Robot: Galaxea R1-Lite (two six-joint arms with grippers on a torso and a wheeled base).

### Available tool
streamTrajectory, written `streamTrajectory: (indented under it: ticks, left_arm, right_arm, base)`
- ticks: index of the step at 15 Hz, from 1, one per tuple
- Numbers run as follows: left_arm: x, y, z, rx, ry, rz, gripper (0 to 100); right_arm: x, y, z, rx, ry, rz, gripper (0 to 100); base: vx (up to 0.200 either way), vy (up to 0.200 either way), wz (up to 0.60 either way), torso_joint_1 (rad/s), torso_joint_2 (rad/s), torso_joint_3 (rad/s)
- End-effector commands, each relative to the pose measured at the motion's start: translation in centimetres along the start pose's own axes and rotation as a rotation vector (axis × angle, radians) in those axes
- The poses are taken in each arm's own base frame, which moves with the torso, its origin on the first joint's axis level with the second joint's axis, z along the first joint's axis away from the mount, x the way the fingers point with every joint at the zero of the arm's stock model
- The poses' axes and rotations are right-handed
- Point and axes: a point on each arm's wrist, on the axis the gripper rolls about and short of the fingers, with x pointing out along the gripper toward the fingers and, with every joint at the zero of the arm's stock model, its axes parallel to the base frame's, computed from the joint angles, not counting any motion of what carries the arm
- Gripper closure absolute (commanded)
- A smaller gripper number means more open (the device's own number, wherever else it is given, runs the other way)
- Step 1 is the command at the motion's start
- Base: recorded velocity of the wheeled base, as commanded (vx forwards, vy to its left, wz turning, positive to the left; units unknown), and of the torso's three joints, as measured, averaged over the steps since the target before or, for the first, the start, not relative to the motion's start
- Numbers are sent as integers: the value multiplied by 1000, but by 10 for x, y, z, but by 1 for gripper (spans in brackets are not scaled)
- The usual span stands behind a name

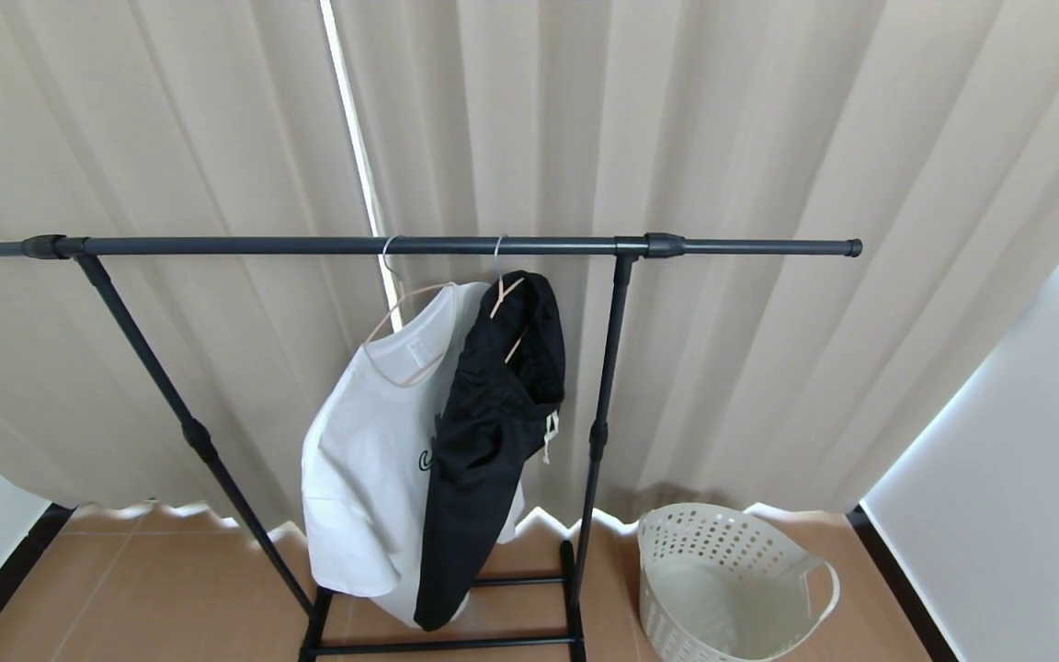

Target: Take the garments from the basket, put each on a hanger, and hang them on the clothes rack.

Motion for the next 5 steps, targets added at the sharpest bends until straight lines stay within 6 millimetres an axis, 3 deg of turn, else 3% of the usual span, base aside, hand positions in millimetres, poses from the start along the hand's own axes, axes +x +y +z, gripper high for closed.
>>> streamTrajectory:
  ticks: [1,5]
  left_arm:
    - [0,0,0,0,2,1,0]
    - [0,0,0,0,2,1,0]
  right_arm:
    - [-2,1,-1,-8,-23,-6,0]
    - [-2,1,-1,-8,-22,-6,0]
  base:
    - [0,0,0,0,0,0]
    - [0,0,0,0,0,0]
